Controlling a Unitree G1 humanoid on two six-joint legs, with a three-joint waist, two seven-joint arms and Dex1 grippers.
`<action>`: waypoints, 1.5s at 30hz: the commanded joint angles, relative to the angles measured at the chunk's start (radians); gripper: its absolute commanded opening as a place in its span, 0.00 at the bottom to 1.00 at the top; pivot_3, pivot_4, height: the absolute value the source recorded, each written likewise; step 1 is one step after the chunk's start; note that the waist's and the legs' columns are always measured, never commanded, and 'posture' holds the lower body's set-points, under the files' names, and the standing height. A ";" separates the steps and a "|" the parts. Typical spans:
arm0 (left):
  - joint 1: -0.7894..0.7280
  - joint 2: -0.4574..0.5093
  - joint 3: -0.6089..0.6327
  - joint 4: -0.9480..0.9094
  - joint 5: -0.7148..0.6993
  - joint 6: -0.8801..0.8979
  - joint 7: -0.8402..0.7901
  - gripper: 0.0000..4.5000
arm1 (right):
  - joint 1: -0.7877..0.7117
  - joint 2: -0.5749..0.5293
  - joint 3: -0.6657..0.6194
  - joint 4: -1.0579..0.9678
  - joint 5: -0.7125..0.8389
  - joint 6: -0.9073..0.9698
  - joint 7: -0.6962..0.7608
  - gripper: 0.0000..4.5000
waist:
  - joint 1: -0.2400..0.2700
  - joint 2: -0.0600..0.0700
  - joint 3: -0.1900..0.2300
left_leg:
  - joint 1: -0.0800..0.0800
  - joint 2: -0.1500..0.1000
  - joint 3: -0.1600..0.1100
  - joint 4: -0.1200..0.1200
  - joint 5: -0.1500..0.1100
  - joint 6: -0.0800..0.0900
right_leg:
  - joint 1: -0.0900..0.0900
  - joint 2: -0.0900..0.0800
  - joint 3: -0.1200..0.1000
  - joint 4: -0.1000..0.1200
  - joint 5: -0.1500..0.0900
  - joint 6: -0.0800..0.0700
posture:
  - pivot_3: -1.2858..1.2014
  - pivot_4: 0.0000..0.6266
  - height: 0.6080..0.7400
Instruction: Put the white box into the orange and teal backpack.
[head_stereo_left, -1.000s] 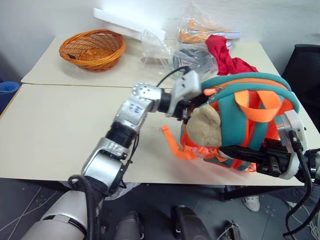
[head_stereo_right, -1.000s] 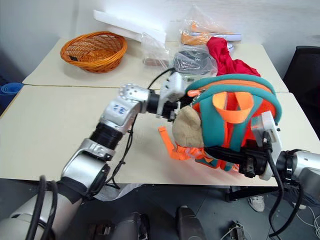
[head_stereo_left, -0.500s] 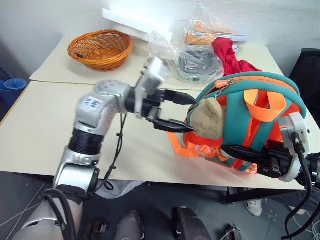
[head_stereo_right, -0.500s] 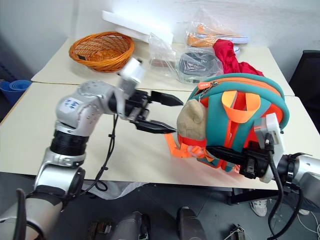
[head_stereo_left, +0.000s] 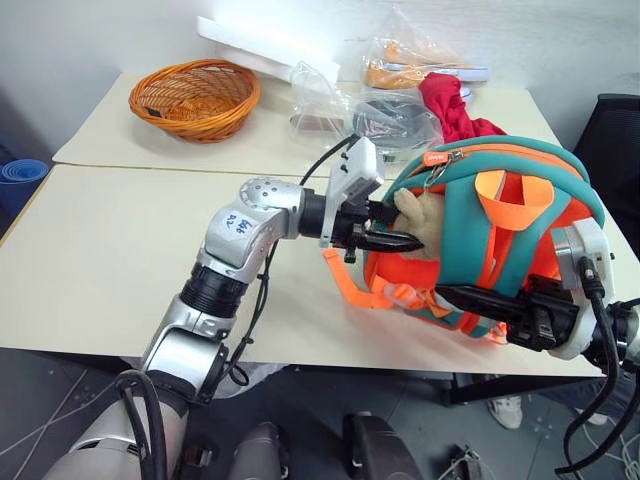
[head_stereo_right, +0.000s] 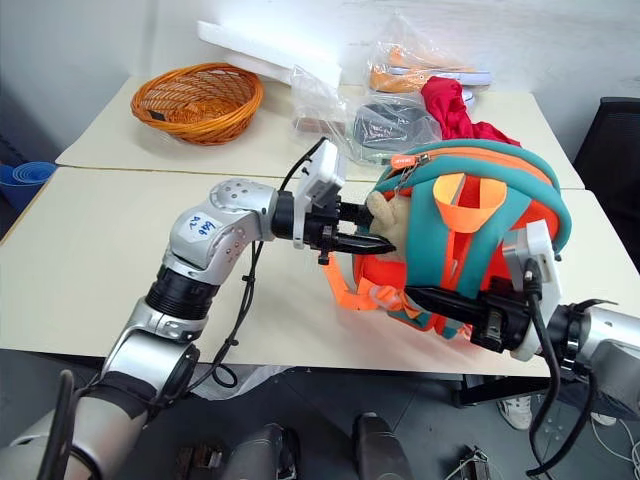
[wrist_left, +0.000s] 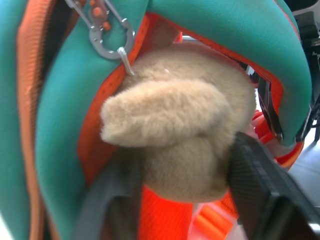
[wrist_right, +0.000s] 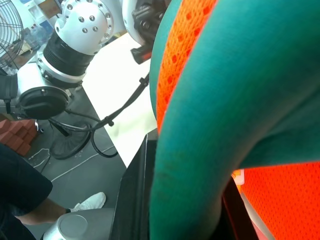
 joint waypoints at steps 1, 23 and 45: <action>-0.021 0.045 0.045 0.021 -0.009 -0.022 -0.034 0.25 | 0.030 -0.007 -0.080 -0.018 0.024 -0.022 0.008 0.00 | 0.000 0.000 0.000 | 0.000 0.000 0.000 0.000 0.000 0.000 | 0.000 0.000 0.000 0.000 0.000 0.000 | 0.52 0.24 1.00; 0.017 0.146 -0.211 0.563 0.529 -0.977 -0.056 0.23 | 0.195 0.040 -0.169 0.026 -0.087 -0.088 0.081 0.00 | 0.023 -0.001 -0.001 | -0.002 -0.002 0.001 0.000 -0.006 0.009 | 0.000 -0.004 -0.002 -0.003 0.001 0.000 | 0.52 0.24 1.00; -0.016 0.424 0.217 0.399 0.062 -0.182 -0.397 1.00 | 0.513 -0.227 -0.785 0.590 -0.507 -0.112 0.665 1.00 | 0.000 -0.001 -0.001 | -0.001 -0.003 0.003 0.000 -0.004 0.011 | -0.001 -0.002 -0.006 -0.003 0.002 0.002 | 0.52 0.24 1.00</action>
